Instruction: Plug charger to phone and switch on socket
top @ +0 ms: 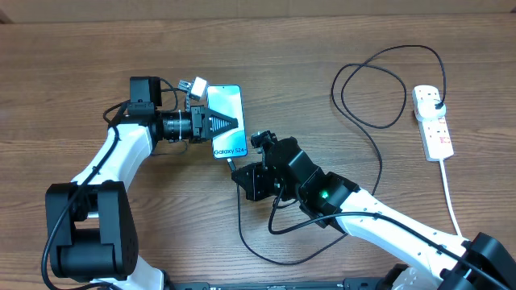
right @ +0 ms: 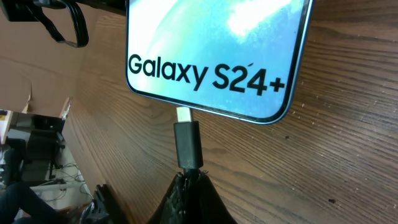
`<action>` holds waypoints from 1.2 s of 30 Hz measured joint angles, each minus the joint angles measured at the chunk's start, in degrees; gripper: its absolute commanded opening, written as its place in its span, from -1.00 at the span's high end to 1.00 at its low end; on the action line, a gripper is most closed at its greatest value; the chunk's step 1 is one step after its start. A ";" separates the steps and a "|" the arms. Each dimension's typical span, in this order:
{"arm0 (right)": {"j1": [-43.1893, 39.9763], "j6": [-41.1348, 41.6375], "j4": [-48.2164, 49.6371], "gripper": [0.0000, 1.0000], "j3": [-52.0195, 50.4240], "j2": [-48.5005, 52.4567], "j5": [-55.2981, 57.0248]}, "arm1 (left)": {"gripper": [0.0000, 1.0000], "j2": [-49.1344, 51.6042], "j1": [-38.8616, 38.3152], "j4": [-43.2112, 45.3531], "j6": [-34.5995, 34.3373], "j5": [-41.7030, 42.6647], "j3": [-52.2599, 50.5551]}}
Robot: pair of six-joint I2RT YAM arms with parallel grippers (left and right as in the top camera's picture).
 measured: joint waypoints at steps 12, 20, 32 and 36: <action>0.02 -0.07 -0.26 0.92 0.00 0.00 1.20 | 0.91 0.00 0.15 0.24 -1.07 -0.24 0.02; 0.00 -0.31 -0.02 0.93 0.00 0.00 1.25 | 0.92 0.00 0.52 0.17 -1.25 -0.22 0.02; -0.79 1.40 0.81 0.93 -0.02 -0.09 -0.90 | 0.91 0.00 0.52 0.22 -1.31 -0.24 0.02; -0.81 2.08 0.81 0.93 -0.02 -0.09 -1.01 | 0.91 0.00 0.52 0.17 -1.31 -0.22 0.02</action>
